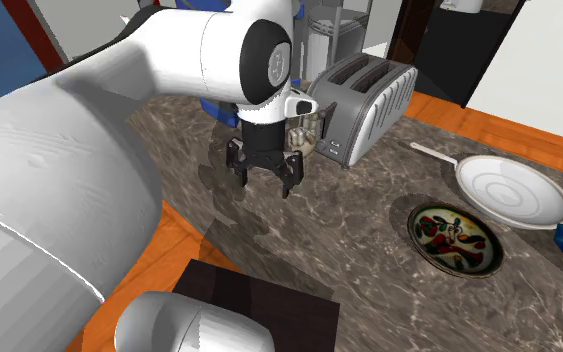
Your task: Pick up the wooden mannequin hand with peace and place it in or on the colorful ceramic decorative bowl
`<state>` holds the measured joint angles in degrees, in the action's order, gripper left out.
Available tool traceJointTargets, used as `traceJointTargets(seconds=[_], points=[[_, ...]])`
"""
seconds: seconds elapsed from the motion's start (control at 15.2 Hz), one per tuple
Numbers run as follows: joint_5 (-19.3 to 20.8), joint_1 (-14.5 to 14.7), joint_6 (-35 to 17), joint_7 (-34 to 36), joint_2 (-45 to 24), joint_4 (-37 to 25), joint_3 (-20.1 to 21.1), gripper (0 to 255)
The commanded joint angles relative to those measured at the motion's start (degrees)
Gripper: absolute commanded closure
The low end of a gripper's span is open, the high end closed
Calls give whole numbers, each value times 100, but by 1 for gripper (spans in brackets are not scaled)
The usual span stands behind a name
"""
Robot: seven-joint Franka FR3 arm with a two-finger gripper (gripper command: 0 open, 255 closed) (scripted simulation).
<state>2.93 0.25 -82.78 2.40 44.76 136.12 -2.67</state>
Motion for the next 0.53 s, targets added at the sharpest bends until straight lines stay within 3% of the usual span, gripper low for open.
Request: traceJointTargets(seconds=[0.0, 0.46], points=[[0, 0, 0, 0, 0, 0, 0, 0], [-6, -186, -801, 540, -1030, -954, 62, 0]])
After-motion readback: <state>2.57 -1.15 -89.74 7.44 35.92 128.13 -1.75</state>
